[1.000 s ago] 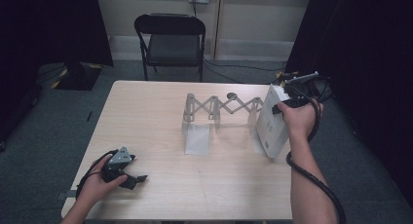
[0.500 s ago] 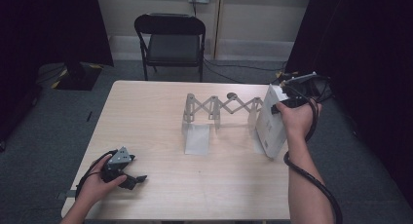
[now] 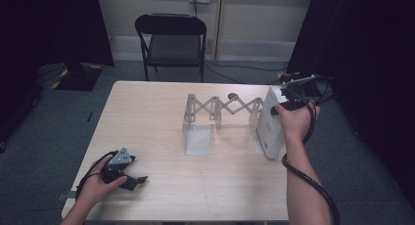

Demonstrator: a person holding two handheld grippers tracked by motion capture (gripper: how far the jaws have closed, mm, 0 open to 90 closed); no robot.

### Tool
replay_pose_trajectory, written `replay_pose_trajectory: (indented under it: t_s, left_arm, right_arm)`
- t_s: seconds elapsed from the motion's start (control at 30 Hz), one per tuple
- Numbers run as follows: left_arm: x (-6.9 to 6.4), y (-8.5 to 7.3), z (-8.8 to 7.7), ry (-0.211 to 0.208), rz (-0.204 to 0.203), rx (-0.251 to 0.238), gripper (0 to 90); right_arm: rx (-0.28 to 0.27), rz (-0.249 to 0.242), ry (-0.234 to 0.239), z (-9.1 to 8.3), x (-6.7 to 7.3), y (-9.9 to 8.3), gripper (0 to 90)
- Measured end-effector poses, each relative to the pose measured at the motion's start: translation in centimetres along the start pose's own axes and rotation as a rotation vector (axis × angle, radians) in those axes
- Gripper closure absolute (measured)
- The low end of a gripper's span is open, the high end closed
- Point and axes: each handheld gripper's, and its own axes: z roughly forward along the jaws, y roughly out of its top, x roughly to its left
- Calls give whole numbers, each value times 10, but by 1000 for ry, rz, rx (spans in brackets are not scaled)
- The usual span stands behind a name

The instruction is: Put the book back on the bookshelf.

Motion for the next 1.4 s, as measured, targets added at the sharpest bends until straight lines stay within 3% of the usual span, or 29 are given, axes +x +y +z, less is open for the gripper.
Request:
replay_pose_trajectory:
  t_s: [0.63,1.4]
  left_arm:
    - [0,0,0,-1,-2,2,54]
    - [-1,-4,-4,3,-6,3,54]
  right_arm:
    - [7,-25,-4,0,1,-6,526]
    - [14,-28,30,1,-1,-6,474]
